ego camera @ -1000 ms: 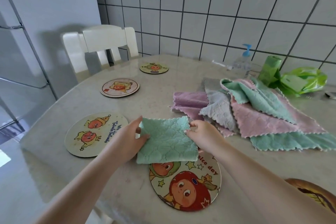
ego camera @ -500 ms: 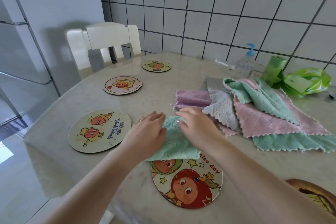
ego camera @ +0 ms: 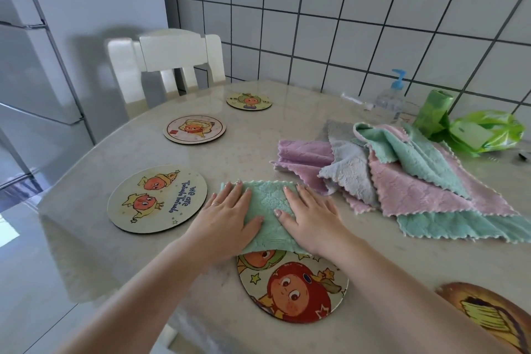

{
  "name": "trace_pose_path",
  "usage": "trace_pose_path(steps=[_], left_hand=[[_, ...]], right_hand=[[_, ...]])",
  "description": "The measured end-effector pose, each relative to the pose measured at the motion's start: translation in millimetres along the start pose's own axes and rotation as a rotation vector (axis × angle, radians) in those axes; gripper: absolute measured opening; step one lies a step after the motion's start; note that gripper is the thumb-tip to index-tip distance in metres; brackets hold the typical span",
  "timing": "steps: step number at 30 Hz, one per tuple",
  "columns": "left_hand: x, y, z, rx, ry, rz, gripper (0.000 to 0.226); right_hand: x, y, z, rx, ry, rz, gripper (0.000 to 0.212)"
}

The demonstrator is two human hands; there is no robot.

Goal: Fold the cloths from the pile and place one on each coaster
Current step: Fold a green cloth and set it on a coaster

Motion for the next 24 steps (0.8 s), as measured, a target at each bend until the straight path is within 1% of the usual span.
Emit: trace_pose_path(steps=[3,5,8,10,13,16,19,21,24], left_hand=[[6,7,0,-0.001,0.040,0.016,0.072],[12,21,-8,0.021,0.169,0.055,0.076],[15,48,-24,0.039,0.385,0.114,0.081],[17,59,-30,0.053,0.384,0.127,0.076],[16,62,-27,0.074,0.256,0.097,0.064],[19,61,-16,0.031,0.275,0.111,0.052],[20,61,-17,0.001,0.407,0.141,0.047],[23,62,-17,-0.045,0.524,0.179,0.046],[27,67,-20,-0.107,0.852,0.241,0.046]], right_hand=[[5,3,-1,0.011,-0.010,0.025,0.067],[13,12,3,0.041,-0.056,0.112,0.069],[22,30,16,0.076,-0.228,0.211,0.071],[25,41,17,0.106,-0.313,0.223,0.072],[23,45,4,0.138,-0.315,0.184,0.067],[18,40,-8,0.157,-0.333,0.166,0.062],[21,41,-11,0.190,-0.499,0.216,0.053],[27,48,-14,0.227,-0.594,0.277,0.051],[38,61,-20,0.265,-0.672,0.366,0.047]])
Point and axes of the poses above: each hand's wrist, its own y-axis away from the middle knuckle, its own x-axis out of the back of the hand, z = x × y, the point moved 10 cm from there along -y, towards the middle knuckle, and after that the axes turned 13 degrees about -z, right-handed, at the moved point
